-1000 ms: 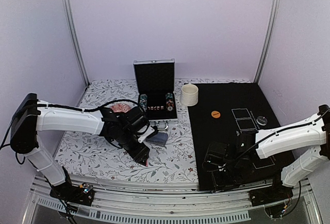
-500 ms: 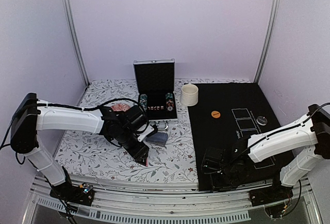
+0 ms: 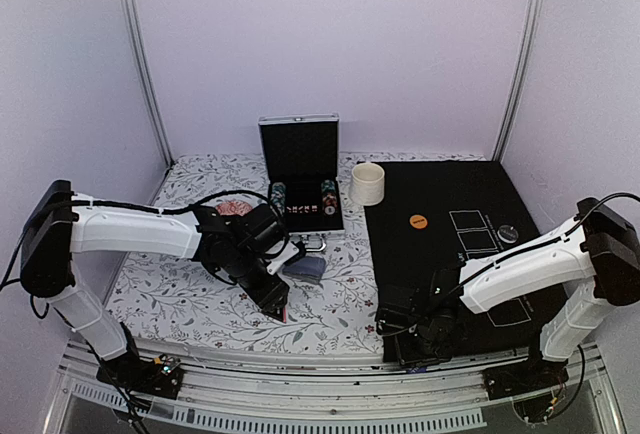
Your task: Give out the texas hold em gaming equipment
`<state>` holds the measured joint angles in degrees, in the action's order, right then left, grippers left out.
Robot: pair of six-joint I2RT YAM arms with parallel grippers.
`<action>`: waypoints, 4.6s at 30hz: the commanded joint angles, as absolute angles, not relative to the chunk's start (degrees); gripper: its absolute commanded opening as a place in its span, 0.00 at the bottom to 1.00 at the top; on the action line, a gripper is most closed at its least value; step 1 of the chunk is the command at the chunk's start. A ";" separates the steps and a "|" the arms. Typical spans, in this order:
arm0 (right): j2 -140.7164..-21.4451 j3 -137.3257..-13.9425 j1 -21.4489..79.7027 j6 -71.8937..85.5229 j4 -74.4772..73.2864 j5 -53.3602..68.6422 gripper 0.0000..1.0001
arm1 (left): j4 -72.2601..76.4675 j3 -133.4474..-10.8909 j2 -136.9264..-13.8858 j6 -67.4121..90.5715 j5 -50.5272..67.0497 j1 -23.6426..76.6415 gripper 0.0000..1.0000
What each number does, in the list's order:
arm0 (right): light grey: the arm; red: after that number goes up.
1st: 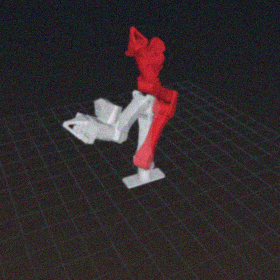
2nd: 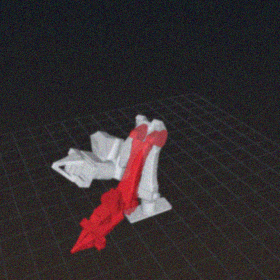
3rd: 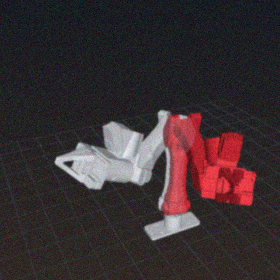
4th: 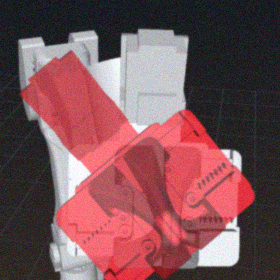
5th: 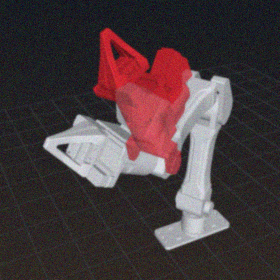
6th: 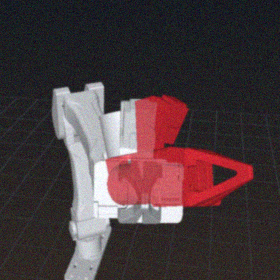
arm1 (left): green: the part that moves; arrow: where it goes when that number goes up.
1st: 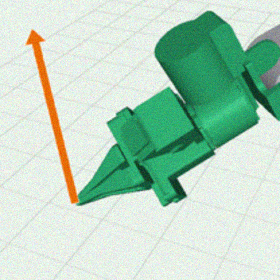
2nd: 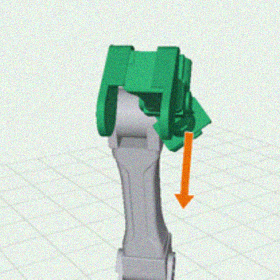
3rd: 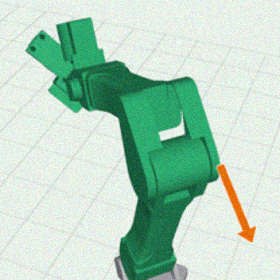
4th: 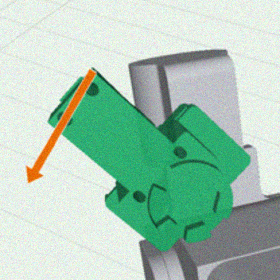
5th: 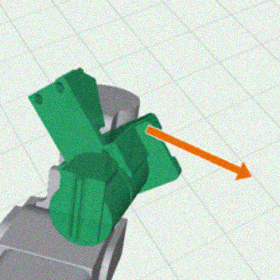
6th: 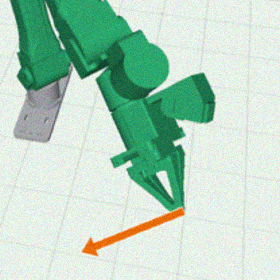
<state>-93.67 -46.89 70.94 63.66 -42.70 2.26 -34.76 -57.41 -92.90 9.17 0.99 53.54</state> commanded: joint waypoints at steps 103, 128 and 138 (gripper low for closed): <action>-80.13 -56.48 44.37 32.83 -42.41 6.49 0.28 | -35.07 -55.18 -93.95 11.96 2.26 53.06 0.83; -79.66 -60.85 23.58 19.60 -48.68 -1.49 0.29 | -34.98 -56.25 -96.91 12.17 3.39 53.35 0.83; -79.49 -59.61 23.57 19.16 -47.93 0.09 0.29 | -34.50 -57.22 -97.69 10.46 5.03 55.13 0.85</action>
